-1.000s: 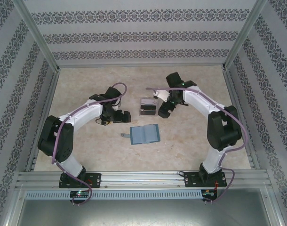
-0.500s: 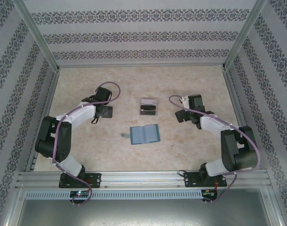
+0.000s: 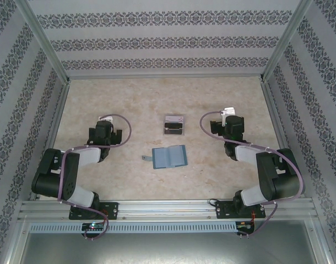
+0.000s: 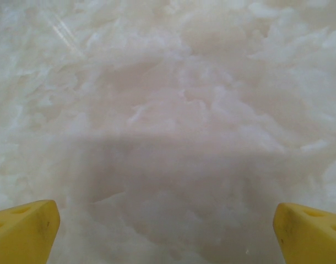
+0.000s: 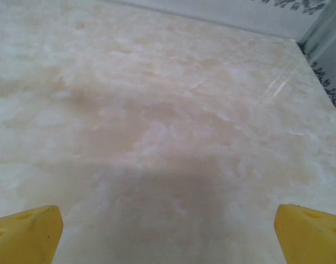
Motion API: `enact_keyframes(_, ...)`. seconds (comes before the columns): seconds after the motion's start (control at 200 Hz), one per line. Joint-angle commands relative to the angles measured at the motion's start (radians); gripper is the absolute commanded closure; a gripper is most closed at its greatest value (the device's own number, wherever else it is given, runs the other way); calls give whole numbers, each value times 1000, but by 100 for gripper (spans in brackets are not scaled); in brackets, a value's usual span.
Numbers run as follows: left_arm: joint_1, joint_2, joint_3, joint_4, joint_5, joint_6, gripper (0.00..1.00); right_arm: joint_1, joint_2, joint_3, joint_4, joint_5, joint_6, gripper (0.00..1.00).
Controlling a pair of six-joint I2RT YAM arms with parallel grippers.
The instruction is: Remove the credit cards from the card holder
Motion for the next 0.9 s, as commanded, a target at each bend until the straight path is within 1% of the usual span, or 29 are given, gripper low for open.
enact_keyframes(0.0, 48, 36, -33, 357, 87, 22, 0, -57, -1, -43, 144, -13, 95, 2)
enact_keyframes(0.065, 75, 42, -37, 358, 123, -5, 0, -89, 1, -50, 174, -54, 122, 2)
enact_keyframes(0.125, 100, 51, -37, 365, 170, -22, 0, -91, 5, -57, 187, -72, 119, 2)
enact_keyframes(0.17, 116, 55, -45, 373, 198, -32, 0, -91, 24, -77, 234, -85, 116, 2)
enact_keyframes(0.205, 120, 68, -59, 405, 218, -32, 0, -93, 53, -105, 326, -77, 118, 2)
enact_keyframes(0.24, 119, 100, -86, 505, 224, -20, 0, -94, 70, -118, 380, -70, 121, 2)
enact_keyframes(0.265, 119, 101, -98, 532, 223, -18, 0, -93, 65, -115, 364, -69, 121, 2)
enact_keyframes(0.31, 120, 78, -81, 444, 209, -32, 0, -93, 42, -102, 298, -72, 118, 2)
enact_keyframes(0.325, 120, 78, -75, 439, 206, -33, 0, -94, 39, -99, 291, -74, 120, 2)
enact_keyframes(0.38, 120, 98, -86, 501, 202, -25, 0, -92, 57, -109, 339, -71, 119, 2)
enact_keyframes(0.44, 117, 87, -78, 458, 195, -25, 0, -92, 49, -108, 324, -73, 117, 2)
enact_keyframes(0.495, 116, 98, -83, 491, 192, -22, 0, -93, 45, -106, 312, -73, 117, 2)
enact_keyframes(0.55, 116, 90, -77, 467, 192, -24, 0, -93, 48, -108, 326, -72, 117, 2)
enact_keyframes(0.674, 114, 90, -84, 482, 194, -21, 0, -91, 46, -108, 320, -72, 113, 2)
enact_keyframes(0.754, 111, 89, -108, 527, 240, -5, 0, -89, 47, -105, 318, -74, 111, 2)
enact_keyframes(0.849, 111, 88, -110, 529, 318, 26, 0, -89, 47, -104, 316, -74, 113, 2)
enact_keyframes(0.899, 112, 86, -108, 520, 318, 26, 0, -89, 49, -104, 315, -76, 112, 2)
